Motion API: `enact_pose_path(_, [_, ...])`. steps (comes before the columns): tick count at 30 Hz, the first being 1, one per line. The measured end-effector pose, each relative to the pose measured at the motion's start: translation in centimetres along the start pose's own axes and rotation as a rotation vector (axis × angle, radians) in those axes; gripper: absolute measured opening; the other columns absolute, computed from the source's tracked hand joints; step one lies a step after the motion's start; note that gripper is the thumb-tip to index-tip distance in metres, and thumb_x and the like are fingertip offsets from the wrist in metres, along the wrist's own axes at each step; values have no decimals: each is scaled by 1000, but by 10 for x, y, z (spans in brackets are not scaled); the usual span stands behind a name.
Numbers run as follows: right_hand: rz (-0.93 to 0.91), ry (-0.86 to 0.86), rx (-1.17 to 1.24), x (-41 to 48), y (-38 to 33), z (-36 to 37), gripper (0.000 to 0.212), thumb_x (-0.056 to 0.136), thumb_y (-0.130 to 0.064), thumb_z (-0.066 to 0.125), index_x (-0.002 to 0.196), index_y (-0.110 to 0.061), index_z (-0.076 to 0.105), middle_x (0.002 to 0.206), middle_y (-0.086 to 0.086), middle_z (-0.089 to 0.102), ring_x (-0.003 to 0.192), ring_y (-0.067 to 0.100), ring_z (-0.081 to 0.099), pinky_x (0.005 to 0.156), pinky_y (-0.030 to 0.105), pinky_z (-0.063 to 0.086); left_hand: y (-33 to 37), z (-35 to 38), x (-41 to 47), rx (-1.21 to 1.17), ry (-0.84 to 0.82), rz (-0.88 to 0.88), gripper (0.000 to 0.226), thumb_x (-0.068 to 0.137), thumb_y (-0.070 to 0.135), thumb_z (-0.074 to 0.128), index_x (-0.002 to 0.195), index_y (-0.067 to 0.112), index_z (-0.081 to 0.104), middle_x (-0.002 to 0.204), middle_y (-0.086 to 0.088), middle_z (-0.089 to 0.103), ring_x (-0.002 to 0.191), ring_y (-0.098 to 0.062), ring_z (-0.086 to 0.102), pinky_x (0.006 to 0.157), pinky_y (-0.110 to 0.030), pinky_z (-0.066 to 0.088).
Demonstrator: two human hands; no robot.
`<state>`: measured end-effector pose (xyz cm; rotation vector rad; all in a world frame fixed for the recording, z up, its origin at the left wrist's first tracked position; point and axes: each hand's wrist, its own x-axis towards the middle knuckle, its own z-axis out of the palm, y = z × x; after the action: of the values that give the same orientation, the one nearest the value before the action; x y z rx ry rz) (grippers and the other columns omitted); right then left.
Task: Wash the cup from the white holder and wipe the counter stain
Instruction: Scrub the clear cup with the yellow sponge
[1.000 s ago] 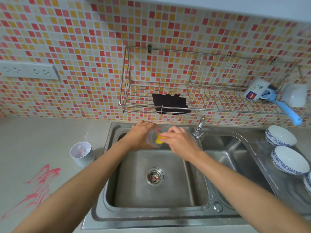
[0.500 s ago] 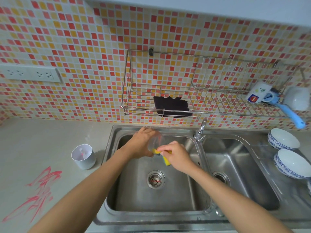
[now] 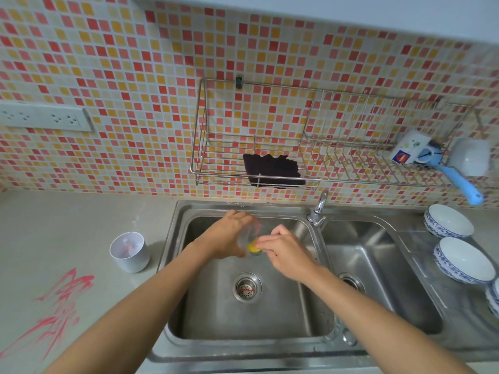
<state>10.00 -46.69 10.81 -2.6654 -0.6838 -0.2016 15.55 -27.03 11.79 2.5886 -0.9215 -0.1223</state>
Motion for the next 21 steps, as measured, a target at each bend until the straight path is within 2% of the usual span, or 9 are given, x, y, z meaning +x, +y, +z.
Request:
enact_pose_path(1, [-67, 15, -138, 1, 4, -2, 32, 83, -7, 66, 105, -29, 73, 107, -21, 67, 88, 16, 42, 75, 26, 37, 1, 0, 1, -17, 1, 3, 80, 63, 31, 85, 133, 29, 47, 129, 8, 52, 117, -14, 41, 92, -19, 34])
enact_pose_path(3, [-107, 49, -252, 1, 8, -7, 33, 76, -7, 71, 101, -29, 72, 107, -20, 66, 89, 17, 42, 71, 29, 36, 1, -1, 3, -55, 16, -8, 80, 62, 32, 86, 132, 32, 47, 128, 10, 52, 117, -13, 41, 95, -21, 36])
enact_pose_path(6, [-148, 122, -213, -5, 10, -9, 25, 75, -13, 73, 97, -25, 72, 110, -15, 65, 92, 18, 46, 71, 35, 46, -2, -5, 3, -95, 25, -16, 81, 61, 32, 86, 131, 35, 46, 126, 11, 52, 116, -11, 40, 97, -22, 37])
enact_pose_path(9, [-168, 99, -178, -9, 14, -6, 28, 77, -20, 76, 103, -24, 69, 116, -11, 63, 100, 20, 50, 77, 41, 54, -5, -6, 2, -129, 19, -19, 81, 64, 30, 84, 135, 31, 45, 129, 9, 52, 118, -12, 40, 97, -21, 33])
enact_pose_path(12, [-148, 145, -157, -5, 14, -7, 26, 81, -14, 73, 105, -23, 67, 115, -10, 63, 101, 22, 54, 75, 38, 56, -4, -7, 4, -197, 44, -21, 82, 66, 29, 82, 138, 29, 43, 137, 8, 49, 126, -12, 39, 101, -20, 28])
enact_pose_path(16, [-130, 259, -137, 4, 2, -16, 25, 79, -11, 75, 103, -19, 70, 114, -8, 66, 101, 18, 54, 79, 31, 54, -2, -7, 4, -321, 112, -75, 88, 63, 41, 83, 137, 27, 36, 136, 9, 45, 127, -14, 39, 107, -33, 38])
enact_pose_path(18, [-140, 285, -125, 9, -4, -21, 24, 80, -12, 74, 102, -19, 71, 113, -9, 66, 100, 17, 54, 84, 25, 50, -2, -5, 3, -342, 197, -97, 91, 57, 52, 85, 130, 27, 38, 129, 13, 46, 122, -10, 42, 102, -30, 41])
enact_pose_path(21, [-126, 236, -92, 15, -9, -26, 25, 83, -11, 72, 106, -17, 72, 113, -6, 68, 101, 18, 54, 89, 22, 45, -1, -5, 2, -306, 306, -113, 88, 59, 45, 87, 127, 20, 39, 121, 9, 40, 112, -6, 43, 94, -19, 43])
